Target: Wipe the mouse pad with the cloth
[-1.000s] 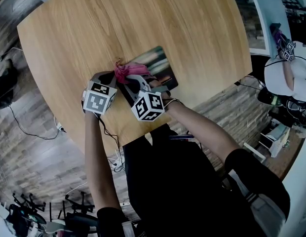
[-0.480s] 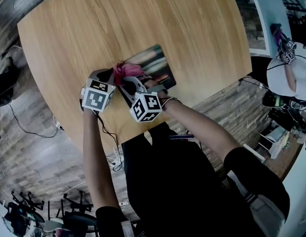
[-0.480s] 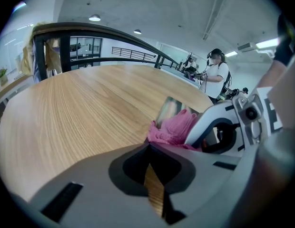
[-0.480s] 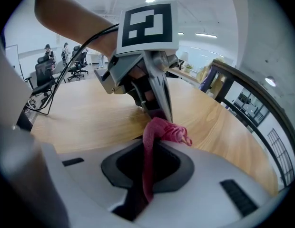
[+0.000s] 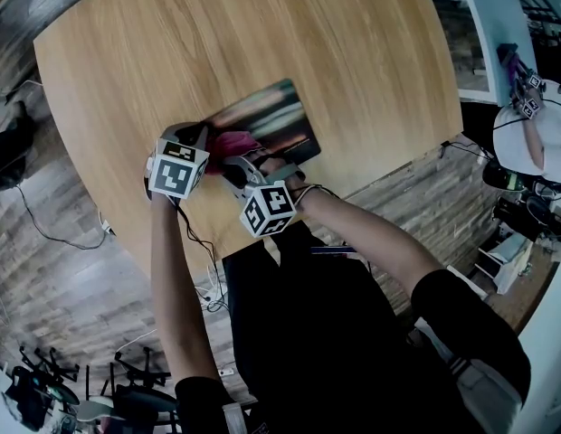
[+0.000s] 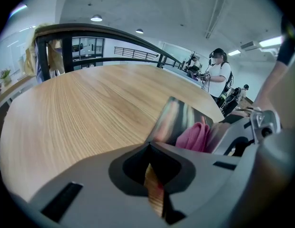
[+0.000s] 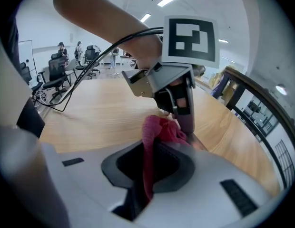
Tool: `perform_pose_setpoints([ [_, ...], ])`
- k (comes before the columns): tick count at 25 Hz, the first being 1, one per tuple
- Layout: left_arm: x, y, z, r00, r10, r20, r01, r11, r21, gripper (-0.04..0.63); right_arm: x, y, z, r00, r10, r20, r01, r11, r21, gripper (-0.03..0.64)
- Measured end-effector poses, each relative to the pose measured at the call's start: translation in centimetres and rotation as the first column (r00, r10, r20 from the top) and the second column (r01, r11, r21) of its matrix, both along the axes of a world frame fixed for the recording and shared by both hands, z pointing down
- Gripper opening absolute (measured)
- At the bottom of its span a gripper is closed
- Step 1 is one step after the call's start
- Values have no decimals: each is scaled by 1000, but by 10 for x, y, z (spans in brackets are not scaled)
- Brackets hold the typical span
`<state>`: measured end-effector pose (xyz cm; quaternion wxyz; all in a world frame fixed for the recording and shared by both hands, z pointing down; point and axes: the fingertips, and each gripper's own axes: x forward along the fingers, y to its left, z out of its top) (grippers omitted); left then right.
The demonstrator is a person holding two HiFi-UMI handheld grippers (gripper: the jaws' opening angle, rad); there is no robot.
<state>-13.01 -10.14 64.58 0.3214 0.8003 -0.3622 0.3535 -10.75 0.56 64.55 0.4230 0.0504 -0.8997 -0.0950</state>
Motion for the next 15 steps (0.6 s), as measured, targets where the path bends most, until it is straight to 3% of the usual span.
perform_pose_setpoints([
  [15, -2, 0, 0, 999, -28, 34, 28, 1000, 5, 23, 40, 71, -1, 996, -93, 6, 93, 993, -69, 54],
])
